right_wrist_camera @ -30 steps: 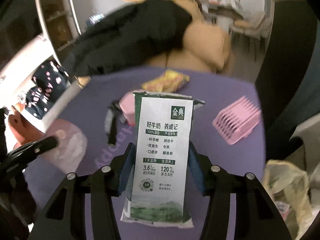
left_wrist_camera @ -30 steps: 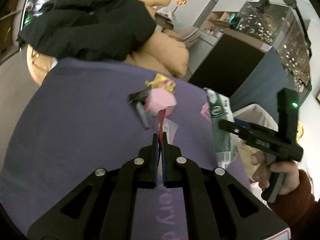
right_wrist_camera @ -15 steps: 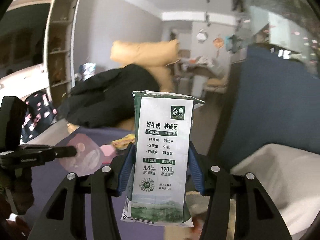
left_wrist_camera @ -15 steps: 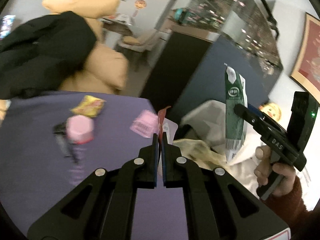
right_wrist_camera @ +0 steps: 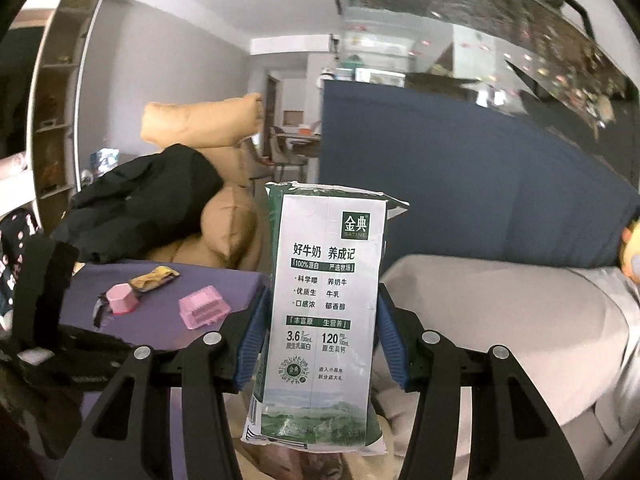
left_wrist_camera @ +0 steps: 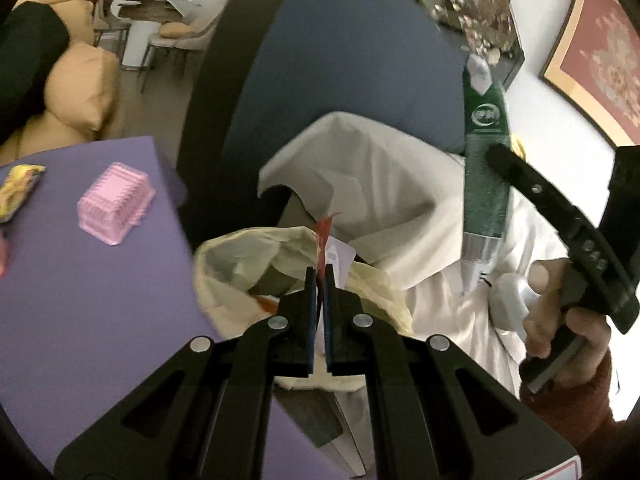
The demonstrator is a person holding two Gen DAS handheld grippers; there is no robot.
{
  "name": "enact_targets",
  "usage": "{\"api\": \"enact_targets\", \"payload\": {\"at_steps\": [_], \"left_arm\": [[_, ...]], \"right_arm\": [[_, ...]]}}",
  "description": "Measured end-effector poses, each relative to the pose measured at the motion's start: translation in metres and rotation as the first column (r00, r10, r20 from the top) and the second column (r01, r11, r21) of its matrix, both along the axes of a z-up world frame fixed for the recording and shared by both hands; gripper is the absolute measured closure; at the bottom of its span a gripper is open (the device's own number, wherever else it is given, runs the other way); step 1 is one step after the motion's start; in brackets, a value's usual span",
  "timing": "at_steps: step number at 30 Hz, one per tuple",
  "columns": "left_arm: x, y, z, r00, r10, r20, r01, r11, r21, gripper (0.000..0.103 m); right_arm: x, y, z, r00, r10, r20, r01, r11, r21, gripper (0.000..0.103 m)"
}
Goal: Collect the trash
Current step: 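Carry the pink wrapper and milk carton over the trash bag with both grippers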
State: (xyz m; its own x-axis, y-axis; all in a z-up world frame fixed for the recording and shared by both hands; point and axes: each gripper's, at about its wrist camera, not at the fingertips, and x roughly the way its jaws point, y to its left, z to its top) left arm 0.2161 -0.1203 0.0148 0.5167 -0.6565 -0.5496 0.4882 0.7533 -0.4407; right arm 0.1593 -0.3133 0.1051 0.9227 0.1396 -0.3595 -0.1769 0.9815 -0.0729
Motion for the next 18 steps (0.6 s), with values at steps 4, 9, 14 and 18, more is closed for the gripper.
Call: {"api": "enact_targets", "payload": {"at_steps": [4, 9, 14, 18], "left_arm": [[0.014, -0.024, -0.009, 1.0, -0.026, -0.004, 0.026, 1.0, 0.009, 0.095], [0.018, -0.02, -0.022, 0.999, -0.022, -0.048, 0.023, 1.0, 0.021, 0.068], [0.004, 0.019, -0.02, 0.997, 0.07, -0.034, -0.068, 0.997, 0.04, 0.067], [-0.01, 0.054, -0.015, 0.991, 0.136, -0.005, -0.135, 0.989, 0.053, 0.067]], "right_arm": [[0.0, -0.01, -0.01, 1.0, -0.023, -0.004, 0.023, 1.0, 0.007, 0.054], [0.002, -0.017, -0.019, 1.0, -0.028, 0.008, 0.027, 0.999, 0.024, 0.054], [0.009, -0.009, -0.036, 1.0, 0.014, 0.004, -0.014, 0.999, 0.046, 0.054], [0.02, 0.009, -0.056, 0.999, 0.048, 0.008, -0.048, 0.999, 0.02, 0.054]]}}
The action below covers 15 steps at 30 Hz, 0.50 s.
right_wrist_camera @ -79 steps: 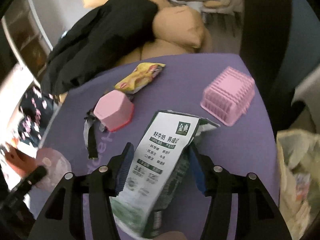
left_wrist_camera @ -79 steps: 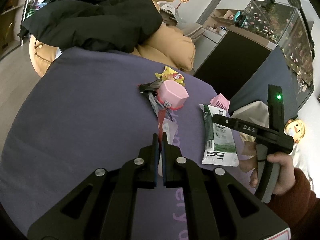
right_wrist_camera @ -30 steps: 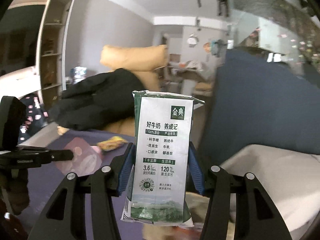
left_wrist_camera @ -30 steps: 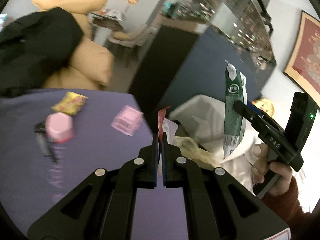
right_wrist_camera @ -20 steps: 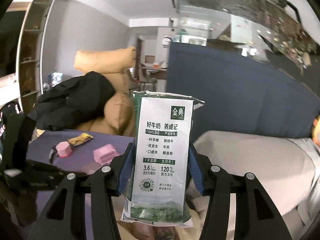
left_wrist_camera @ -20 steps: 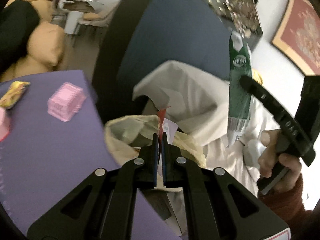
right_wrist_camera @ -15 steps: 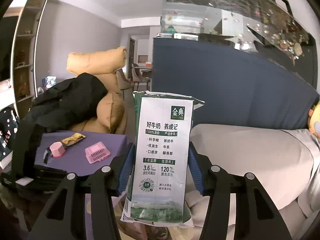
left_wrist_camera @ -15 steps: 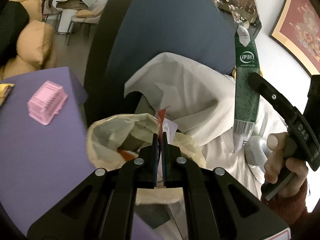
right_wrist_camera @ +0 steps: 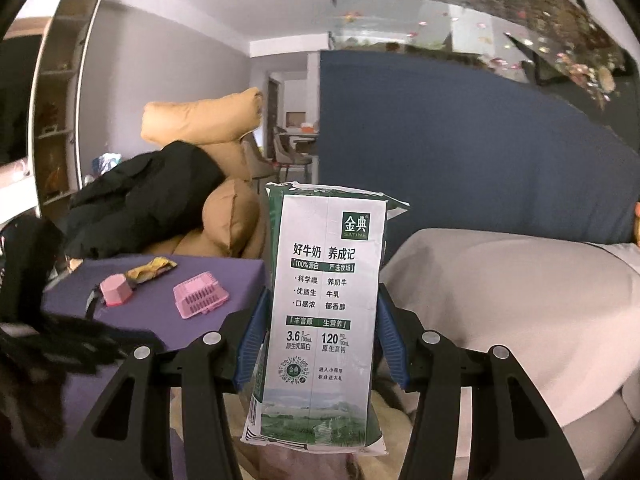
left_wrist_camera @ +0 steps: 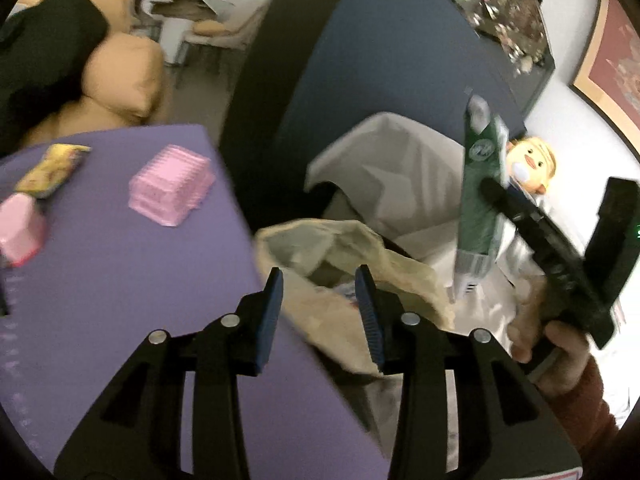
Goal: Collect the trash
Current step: 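Carry the pink wrapper and milk carton over the trash bag with both grippers, then open the left gripper to drop the pink wrapper into the bag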
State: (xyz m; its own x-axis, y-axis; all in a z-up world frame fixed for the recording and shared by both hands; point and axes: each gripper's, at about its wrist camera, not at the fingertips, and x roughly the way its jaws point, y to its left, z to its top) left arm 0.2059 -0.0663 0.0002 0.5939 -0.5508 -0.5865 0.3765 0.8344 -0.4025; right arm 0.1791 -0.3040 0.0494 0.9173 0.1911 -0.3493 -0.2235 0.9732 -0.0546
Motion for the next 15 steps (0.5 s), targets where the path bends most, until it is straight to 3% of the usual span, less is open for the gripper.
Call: {"api": "enact_targets", "payload": {"at_steps": [9, 15], "left_arm": [[-0.017, 0.079, -0.009, 0.99, 0.143, -0.001, -0.143, 0.989, 0.024, 0.067], [-0.017, 0.116, -0.026, 0.974, 0.222, -0.046, -0.222, 0.975, 0.005, 0.067]], "right_arm": [[0.021, 0.02, -0.051, 1.0, -0.015, -0.023, 0.013, 0.999, -0.046, 0.053], [0.035, 0.021, -0.085, 0.988, -0.025, -0.154, 0.012, 0.996, -0.085, 0.053]]}}
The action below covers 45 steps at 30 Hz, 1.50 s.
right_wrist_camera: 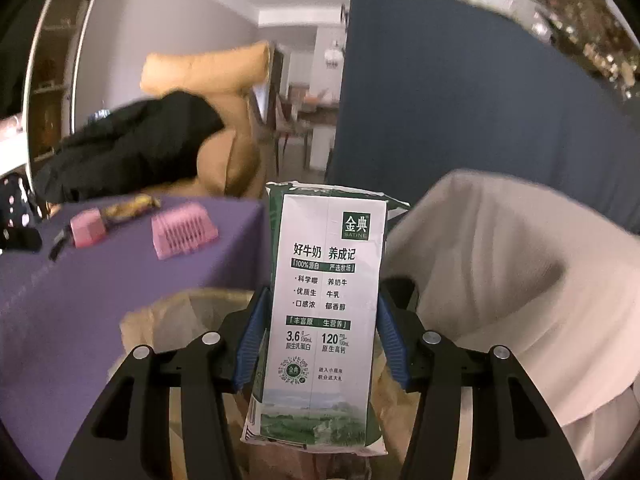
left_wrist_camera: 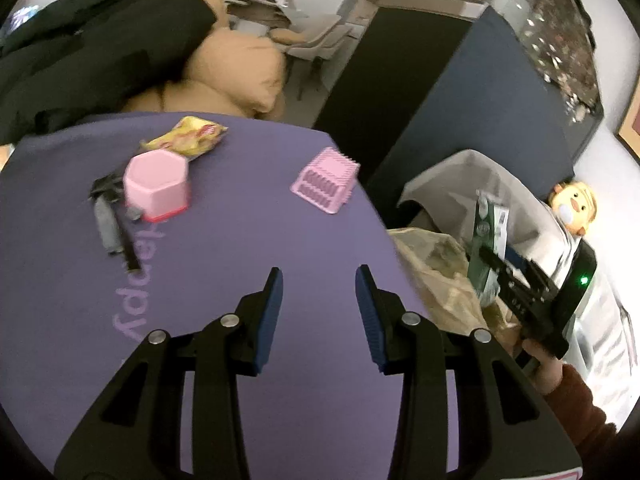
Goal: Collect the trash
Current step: 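Open the left gripper to drop the pink wrapper into the bag, then grasp the black cable with the left gripper while right grasps the yellow Nabati wafer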
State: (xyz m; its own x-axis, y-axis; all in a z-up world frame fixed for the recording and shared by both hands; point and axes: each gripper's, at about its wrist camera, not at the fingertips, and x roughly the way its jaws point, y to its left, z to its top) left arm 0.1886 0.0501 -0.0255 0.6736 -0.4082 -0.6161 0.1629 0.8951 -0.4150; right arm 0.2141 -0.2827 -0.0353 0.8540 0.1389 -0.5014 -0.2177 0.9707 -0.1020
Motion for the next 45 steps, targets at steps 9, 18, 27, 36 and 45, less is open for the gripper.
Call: {"api": "enact_targets", "payload": {"at_steps": [9, 18, 27, 36, 45], "left_arm": [[-0.005, 0.029, -0.003, 0.999, 0.044, 0.008, -0.044, 0.999, -0.011, 0.062], [-0.012, 0.08, -0.011, 0.989, 0.148, 0.019, -0.148, 0.989, -0.015, 0.062], [0.008, 0.135, -0.014, 0.974, 0.218, 0.057, -0.219, 0.976, 0.007, 0.062], [0.055, 0.151, -0.031, 0.987, 0.16, -0.011, -0.159, 0.983, 0.095, 0.062], [0.07, 0.172, -0.027, 0.991, 0.137, 0.003, -0.136, 0.983, 0.122, 0.062]], "right_arm": [[-0.015, -0.003, 0.0, 0.991, 0.024, -0.131, -0.023, 1.0, 0.012, 0.046], [-0.024, 0.021, 0.058, 0.997, 0.042, -0.059, -0.04, 0.999, 0.034, 0.047], [-0.003, 0.098, 0.071, 0.983, 0.148, -0.11, -0.142, 0.988, 0.06, 0.046], [0.051, 0.191, 0.062, 0.939, 0.273, -0.21, -0.259, 0.962, 0.091, 0.048], [0.144, 0.286, 0.018, 0.884, 0.271, -0.382, -0.238, 0.962, 0.131, 0.048]]}}
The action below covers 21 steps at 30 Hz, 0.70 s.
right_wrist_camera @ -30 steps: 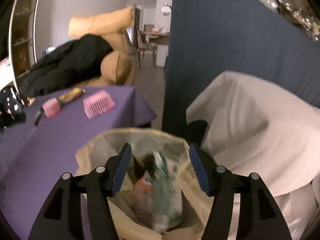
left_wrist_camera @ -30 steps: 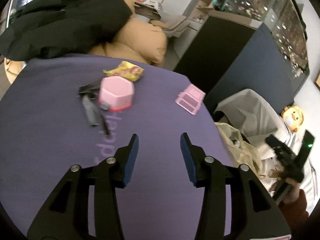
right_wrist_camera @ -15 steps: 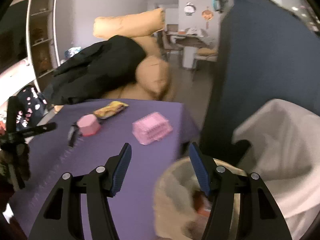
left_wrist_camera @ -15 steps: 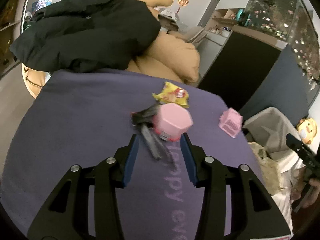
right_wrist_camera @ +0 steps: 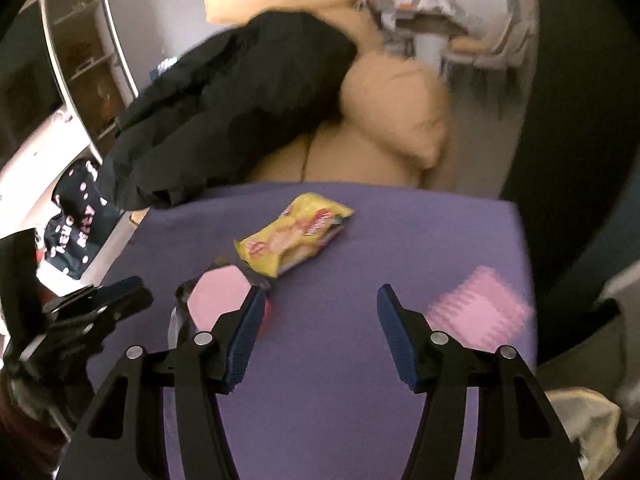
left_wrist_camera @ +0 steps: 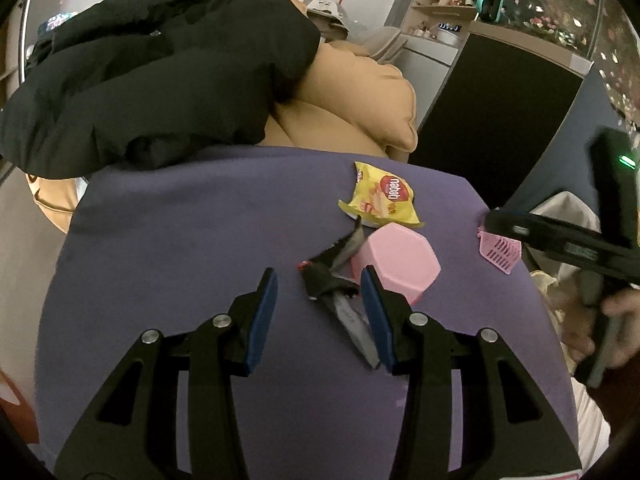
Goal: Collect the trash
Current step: 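Grasp the black cable with the left gripper while right grasps the yellow Nabati wafer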
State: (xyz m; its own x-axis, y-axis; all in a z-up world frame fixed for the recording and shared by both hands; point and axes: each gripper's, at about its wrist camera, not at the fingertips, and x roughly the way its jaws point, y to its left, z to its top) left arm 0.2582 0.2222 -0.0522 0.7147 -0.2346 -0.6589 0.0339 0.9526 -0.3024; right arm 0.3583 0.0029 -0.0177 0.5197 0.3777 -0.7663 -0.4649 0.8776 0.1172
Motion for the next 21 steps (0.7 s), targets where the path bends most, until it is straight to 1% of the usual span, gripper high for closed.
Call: {"api": "enact_targets", "payload": {"at_steps": [3, 6, 7, 9, 10, 11, 13, 14, 15, 16, 20, 21], "left_arm": [[0.0, 0.006, -0.004, 1.0, 0.001, -0.011, -0.001, 1.0, -0.013, 0.062], [0.003, 0.008, -0.008, 1.0, -0.003, -0.021, 0.003, 1.0, -0.024, 0.062], [0.004, 0.008, -0.009, 1.0, -0.004, -0.022, 0.003, 1.0, -0.027, 0.062], [0.004, 0.007, -0.01, 1.0, -0.007, -0.024, 0.007, 0.999, -0.041, 0.062], [0.004, 0.007, -0.01, 1.0, -0.011, -0.023, 0.01, 0.999, -0.043, 0.062], [0.004, 0.006, -0.01, 1.0, -0.013, -0.02, 0.012, 0.999, -0.042, 0.062], [0.004, 0.006, -0.01, 1.0, -0.014, -0.016, 0.014, 0.999, -0.045, 0.062], [0.004, 0.007, -0.01, 1.0, -0.015, -0.016, 0.015, 0.999, -0.05, 0.062], [0.004, 0.007, -0.011, 1.0, -0.016, -0.016, 0.016, 0.998, -0.053, 0.062], [0.005, 0.007, -0.011, 1.0, -0.018, -0.016, 0.017, 0.998, -0.056, 0.062], [0.005, 0.003, -0.012, 0.999, -0.049, -0.023, 0.048, 0.996, -0.07, 0.062], [0.006, 0.0, -0.012, 0.998, -0.064, -0.026, 0.062, 0.995, -0.072, 0.062]], "right_arm": [[0.021, 0.024, -0.012, 0.999, -0.041, 0.013, 0.042, 0.997, -0.061, 0.048], [0.043, 0.041, -0.023, 1.0, -0.029, -0.01, 0.029, 0.999, -0.021, 0.048], [0.048, 0.044, -0.026, 0.999, -0.039, -0.017, 0.038, 0.999, -0.024, 0.048], [0.055, 0.049, -0.034, 0.998, -0.05, -0.044, 0.049, 0.998, -0.036, 0.057], [0.057, 0.053, -0.037, 0.997, -0.05, -0.059, 0.048, 0.998, -0.044, 0.065], [0.06, 0.054, -0.04, 0.996, -0.05, -0.075, 0.046, 0.998, -0.049, 0.069], [0.059, 0.053, -0.043, 0.995, -0.034, -0.095, 0.033, 0.999, -0.018, 0.076], [0.058, 0.051, -0.042, 0.995, -0.026, -0.099, 0.026, 1.0, -0.001, 0.082], [0.058, 0.049, -0.041, 0.995, -0.019, -0.101, 0.02, 1.0, 0.014, 0.084], [0.057, 0.046, -0.039, 0.995, -0.018, -0.095, 0.02, 1.0, 0.024, 0.091], [0.05, 0.023, -0.013, 0.999, -0.03, -0.027, 0.032, 0.997, 0.072, 0.096], [0.047, 0.015, -0.004, 0.999, -0.037, -0.004, 0.037, 0.996, 0.078, 0.096]]}}
